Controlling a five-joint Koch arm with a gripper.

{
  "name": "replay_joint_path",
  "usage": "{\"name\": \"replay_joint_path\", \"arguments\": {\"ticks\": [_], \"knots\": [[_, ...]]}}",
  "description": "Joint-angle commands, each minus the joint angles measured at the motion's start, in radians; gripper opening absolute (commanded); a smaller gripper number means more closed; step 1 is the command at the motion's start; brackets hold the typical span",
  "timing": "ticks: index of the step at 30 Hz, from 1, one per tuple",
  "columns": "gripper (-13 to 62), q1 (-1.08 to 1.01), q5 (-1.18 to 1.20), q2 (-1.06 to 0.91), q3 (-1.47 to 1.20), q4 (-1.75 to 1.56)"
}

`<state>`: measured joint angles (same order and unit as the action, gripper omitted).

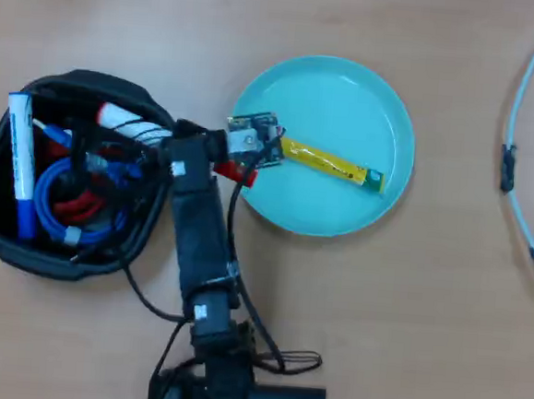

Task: Pick up the red pen and put it in the green bowl

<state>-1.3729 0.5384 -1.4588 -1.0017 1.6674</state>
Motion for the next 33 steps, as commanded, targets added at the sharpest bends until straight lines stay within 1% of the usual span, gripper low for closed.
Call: {"name": "replay_joint_path", "arguments": {"ticks": [1, 6, 15, 21, 29, 33], "knots": [[-6.3, -0.048, -0.040, -0.075, 0.028, 0.003], [-6.4, -0.120, -0.196, -0.075, 0.014, -0.020], [-6.4, -0.268, -0.357, -0.066, 0.006, -0.118], [-6.4, -0.360, -0.388, -0.061, -0.049, -0.268], [-6.4, -0.488, -0.388, -0.040, -0.213, -0.543], [-6.4, -0.534, -0.388, -0.025, -0.236, -0.640]]}}
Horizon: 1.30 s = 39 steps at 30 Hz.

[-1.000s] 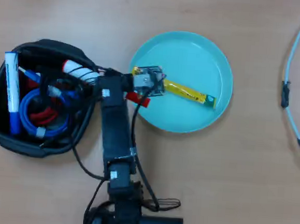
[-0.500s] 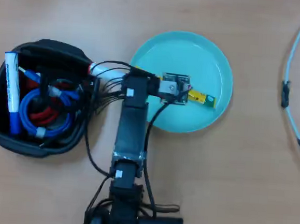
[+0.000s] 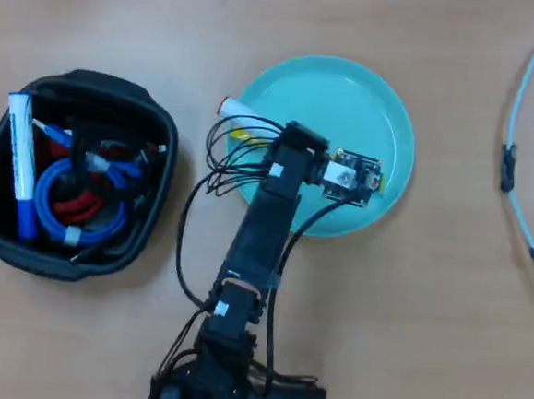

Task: Pick up the red pen and put it in the green bowl

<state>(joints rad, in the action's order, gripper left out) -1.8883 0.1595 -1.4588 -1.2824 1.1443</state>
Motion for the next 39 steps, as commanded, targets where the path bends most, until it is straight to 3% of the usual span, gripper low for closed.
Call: {"name": "replay_joint_path", "arguments": {"ticks": [1, 13, 34, 39], "knots": [[-6.4, -0.026, -0.009, -0.018, 0.044, -0.132], [-6.0, -0.129, -0.011, 0.218, 0.072, -0.206], [-5.5, -0.107, -0.009, 0.379, 0.160, -0.348], [1.3, -0.107, -0.009, 0.377, 0.112, -0.341]]}}
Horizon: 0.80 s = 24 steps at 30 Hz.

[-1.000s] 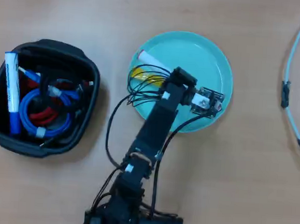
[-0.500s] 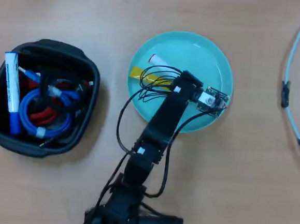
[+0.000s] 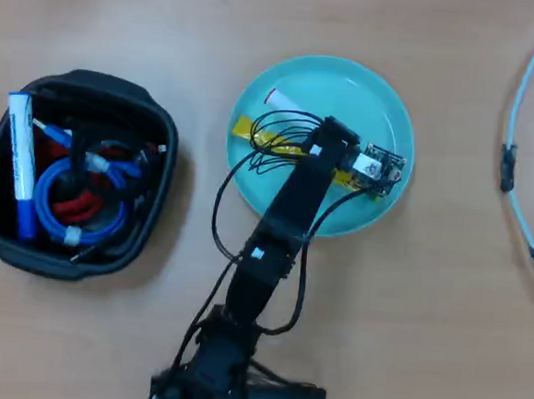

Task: Pick up the red pen and put it in the green bowl

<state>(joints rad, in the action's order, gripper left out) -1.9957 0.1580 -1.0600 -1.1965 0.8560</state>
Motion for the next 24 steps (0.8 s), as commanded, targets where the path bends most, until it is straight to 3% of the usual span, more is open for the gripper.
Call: {"name": "replay_joint_path", "arguments": {"ticks": [1, 16, 19, 24], "knots": [[2.4, 0.002, -0.008, -0.021, 0.017, -0.052], [4.7, 0.017, -0.009, -0.032, -0.127, -0.063], [11.7, 0.018, -0.009, -0.031, -0.129, -0.063], [33.3, 0.031, -0.009, -0.037, -0.133, -0.060]]}}
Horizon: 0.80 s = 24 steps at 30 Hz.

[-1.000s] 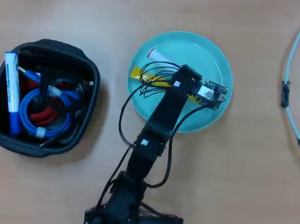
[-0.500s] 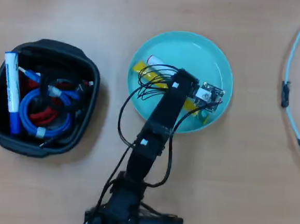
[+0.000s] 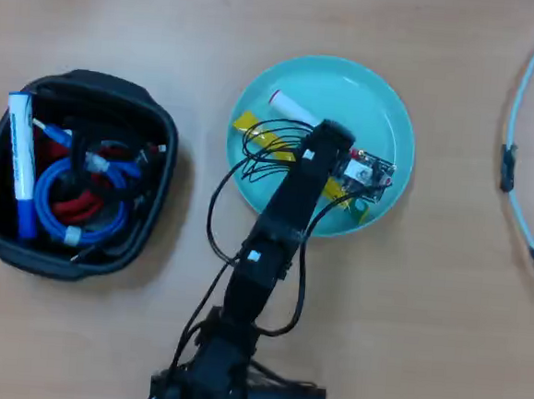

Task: Pick up the red pen and put it in the green bowl

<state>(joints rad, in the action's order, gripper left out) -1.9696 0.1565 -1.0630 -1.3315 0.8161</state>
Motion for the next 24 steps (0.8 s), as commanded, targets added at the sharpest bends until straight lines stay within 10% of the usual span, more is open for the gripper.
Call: {"name": "replay_joint_path", "arguments": {"ticks": [1, 24], "knots": [[37.0, 0.006, -0.008, -0.035, 0.002, -0.014], [46.5, 0.066, -0.026, -0.635, -0.189, 0.264]]}}
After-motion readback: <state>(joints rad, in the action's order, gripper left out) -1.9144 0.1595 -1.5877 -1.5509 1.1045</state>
